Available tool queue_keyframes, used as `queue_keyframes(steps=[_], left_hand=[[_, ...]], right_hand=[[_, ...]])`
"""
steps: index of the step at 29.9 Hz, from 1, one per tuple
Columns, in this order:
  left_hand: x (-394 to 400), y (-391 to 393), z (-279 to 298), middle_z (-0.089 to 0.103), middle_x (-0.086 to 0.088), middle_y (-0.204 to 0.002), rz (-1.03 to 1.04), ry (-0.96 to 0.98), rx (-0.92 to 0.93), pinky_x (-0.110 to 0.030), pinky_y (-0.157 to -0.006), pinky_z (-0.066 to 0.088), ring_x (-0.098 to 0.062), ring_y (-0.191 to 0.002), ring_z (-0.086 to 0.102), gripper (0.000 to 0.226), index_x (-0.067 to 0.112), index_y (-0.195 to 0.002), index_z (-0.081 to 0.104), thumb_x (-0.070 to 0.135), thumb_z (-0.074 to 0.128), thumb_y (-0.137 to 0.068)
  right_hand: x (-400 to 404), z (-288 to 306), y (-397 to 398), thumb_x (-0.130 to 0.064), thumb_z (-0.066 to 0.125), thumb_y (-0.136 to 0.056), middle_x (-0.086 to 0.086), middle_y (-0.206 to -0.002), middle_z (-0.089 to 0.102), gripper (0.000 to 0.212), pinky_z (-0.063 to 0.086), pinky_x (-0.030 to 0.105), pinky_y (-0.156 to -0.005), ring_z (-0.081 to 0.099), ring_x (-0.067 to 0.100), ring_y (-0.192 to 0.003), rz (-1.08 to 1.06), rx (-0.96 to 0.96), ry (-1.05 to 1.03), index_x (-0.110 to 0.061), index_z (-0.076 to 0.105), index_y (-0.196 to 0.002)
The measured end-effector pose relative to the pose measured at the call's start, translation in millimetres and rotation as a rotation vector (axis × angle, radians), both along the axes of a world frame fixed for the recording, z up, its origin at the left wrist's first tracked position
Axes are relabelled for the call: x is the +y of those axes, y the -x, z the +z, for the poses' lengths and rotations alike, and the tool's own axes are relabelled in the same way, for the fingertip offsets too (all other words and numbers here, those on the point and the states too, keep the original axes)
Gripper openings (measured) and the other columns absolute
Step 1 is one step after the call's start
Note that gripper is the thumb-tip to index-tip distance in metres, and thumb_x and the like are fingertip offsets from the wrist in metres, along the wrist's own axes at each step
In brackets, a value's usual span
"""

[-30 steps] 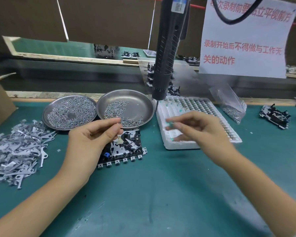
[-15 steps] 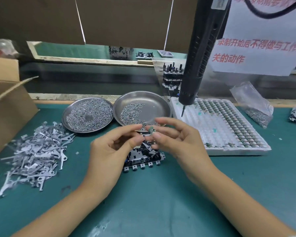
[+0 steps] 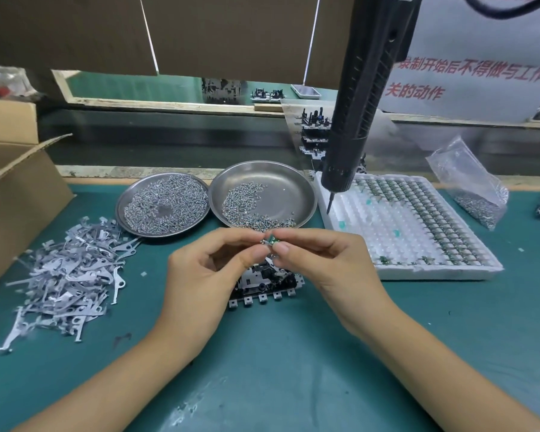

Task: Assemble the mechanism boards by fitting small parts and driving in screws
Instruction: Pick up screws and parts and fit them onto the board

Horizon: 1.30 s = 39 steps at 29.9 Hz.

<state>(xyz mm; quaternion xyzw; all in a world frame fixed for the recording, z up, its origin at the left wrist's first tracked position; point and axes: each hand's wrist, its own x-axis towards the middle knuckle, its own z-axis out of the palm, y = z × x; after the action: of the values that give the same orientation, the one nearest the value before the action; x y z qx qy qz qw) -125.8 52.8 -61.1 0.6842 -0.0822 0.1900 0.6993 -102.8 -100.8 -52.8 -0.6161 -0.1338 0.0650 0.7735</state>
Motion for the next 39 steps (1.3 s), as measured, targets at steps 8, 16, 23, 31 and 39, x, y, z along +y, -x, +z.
queue_keyframes(steps=[8,16,23,31,39], left_hand=[[1.5,-0.5,-0.1,0.074,0.003,-0.081,-0.061,-0.017,-0.001,-0.015,-0.069,0.052,-0.007,-0.074,0.069,0.017,0.012,-0.086,0.072,0.012,0.071,-0.069],[6.0,-2.9,1.5,0.067,0.006,-0.085,0.011,-0.202,-0.071,-0.025,-0.072,0.053,-0.012,-0.08,0.065,0.014,0.027,-0.084,0.072,0.027,0.075,-0.07],[15.9,-5.4,3.7,0.061,0.005,-0.08,0.003,-0.316,-0.1,-0.022,-0.073,0.048,-0.009,-0.075,0.059,0.032,0.037,-0.094,0.064,0.026,0.08,-0.068],[29.1,-8.0,7.4,0.064,0.007,-0.084,-0.074,-0.663,-0.105,-0.004,-0.077,0.037,-0.002,-0.081,0.058,0.036,0.024,-0.101,0.067,0.019,0.08,-0.068],[48.0,-1.4,-6.7,0.069,0.014,-0.085,0.127,-0.347,0.056,-0.018,-0.079,0.048,-0.003,-0.081,0.063,0.01,0.034,-0.088,0.069,0.032,0.06,-0.084]], right_hand=[[0.6,2.8,1.4,-0.006,0.071,-0.076,0.007,-0.085,0.075,0.013,0.054,0.019,-0.066,0.071,0.014,-0.076,-0.003,-0.012,0.011,-0.012,0.077,-0.087],[-4.8,4.7,-0.1,-0.009,0.07,-0.083,0.001,-0.094,0.074,0.018,0.055,0.023,-0.067,0.067,0.022,-0.087,0.007,-0.168,0.211,-0.019,0.075,-0.096],[-5.0,3.3,0.8,-0.009,0.071,-0.082,-0.005,-0.087,0.075,0.018,0.052,0.018,-0.074,0.069,0.007,-0.084,0.033,-0.267,0.299,-0.024,0.076,-0.09],[0.8,-17.8,-0.9,-0.003,0.076,-0.075,-0.003,-0.086,0.074,0.02,0.048,0.022,-0.073,0.057,0.017,-0.083,-0.158,-0.629,0.584,-0.016,0.077,-0.09],[8.9,-31.4,-2.9,-0.005,0.075,-0.072,-0.001,-0.086,0.074,0.012,0.053,0.043,-0.074,0.058,0.029,-0.079,-0.135,-0.891,0.727,-0.008,0.078,-0.084]])
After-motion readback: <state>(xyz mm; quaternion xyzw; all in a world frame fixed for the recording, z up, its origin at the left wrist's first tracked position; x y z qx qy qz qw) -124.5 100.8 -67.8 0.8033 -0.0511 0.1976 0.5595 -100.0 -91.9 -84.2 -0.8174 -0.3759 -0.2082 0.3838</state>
